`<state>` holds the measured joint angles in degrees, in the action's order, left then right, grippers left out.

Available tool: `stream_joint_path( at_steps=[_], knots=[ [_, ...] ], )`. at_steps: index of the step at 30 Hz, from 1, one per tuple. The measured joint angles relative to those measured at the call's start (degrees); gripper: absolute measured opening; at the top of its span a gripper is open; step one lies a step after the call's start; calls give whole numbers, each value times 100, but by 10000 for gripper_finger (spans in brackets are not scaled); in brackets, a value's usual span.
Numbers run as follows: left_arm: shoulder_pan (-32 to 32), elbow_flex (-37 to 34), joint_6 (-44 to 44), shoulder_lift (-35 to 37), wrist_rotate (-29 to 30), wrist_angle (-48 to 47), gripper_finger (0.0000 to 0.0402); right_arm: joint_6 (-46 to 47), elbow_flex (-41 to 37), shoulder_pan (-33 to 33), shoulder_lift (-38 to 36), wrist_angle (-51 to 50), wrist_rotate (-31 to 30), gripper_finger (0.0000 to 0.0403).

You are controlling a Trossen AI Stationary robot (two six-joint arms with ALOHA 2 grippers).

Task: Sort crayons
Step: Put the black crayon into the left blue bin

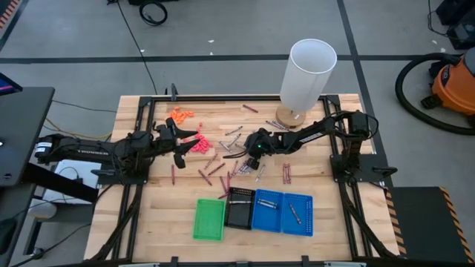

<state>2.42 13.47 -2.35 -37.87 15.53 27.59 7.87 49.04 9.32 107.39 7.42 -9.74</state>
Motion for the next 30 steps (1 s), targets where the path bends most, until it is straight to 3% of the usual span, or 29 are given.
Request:
stream_joint_path(
  at_steps=[12, 30],
  knots=[
    [0, -1, 2, 0, 0, 2, 157, -5, -37, -155, -163, -103, -263, 38],
    [0, -1, 0, 0, 0, 0, 157, -3, -43, -712, -1547, -736, -198, 40]
  ],
)
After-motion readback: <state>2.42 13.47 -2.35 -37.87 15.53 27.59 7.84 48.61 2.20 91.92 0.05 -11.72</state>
